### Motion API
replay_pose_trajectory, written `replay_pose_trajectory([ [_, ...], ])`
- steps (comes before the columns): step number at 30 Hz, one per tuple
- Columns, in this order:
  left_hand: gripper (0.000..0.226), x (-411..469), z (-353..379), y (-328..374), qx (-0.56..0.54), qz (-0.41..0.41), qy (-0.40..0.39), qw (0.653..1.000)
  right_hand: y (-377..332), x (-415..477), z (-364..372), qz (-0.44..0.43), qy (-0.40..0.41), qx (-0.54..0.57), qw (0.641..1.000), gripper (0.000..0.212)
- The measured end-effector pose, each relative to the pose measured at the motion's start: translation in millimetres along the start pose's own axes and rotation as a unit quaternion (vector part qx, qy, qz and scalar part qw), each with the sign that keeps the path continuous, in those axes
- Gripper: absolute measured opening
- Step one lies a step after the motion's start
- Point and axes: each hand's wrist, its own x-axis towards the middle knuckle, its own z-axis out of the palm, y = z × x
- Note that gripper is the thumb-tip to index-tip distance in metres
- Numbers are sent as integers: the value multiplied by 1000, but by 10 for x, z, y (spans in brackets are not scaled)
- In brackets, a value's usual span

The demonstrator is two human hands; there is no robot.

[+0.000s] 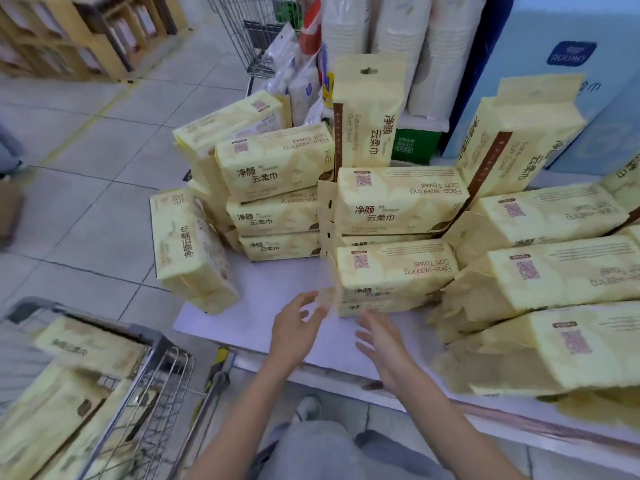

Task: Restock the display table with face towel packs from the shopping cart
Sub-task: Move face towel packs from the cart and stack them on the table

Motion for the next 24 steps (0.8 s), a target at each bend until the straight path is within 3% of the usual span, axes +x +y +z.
replay_pose_trajectory([
  [3, 36, -303, -94, -275, -20, -29, 43, 998, 232, -176, 39, -35, -80, -142, 986, 16],
  [7, 37, -867, -208, -723, -59, -85, 95, 990, 496, -327, -21, -54, -146, -304, 940, 30],
  [16, 29, -2287, -221, -1558, -169, -240, 300, 908, 1129, -652, 257, -71, -311, -452, 833, 31],
  [21, 17, -2766, -304, -1834, -235, -270, 395, 846, 1322, -907, 822, -92, -411, -504, 754, 37],
  [24, 22, -2931, -425, -2017, -260, -289, 423, 819, 1421, -1059, 1253, -105, -440, -515, 728, 38],
])
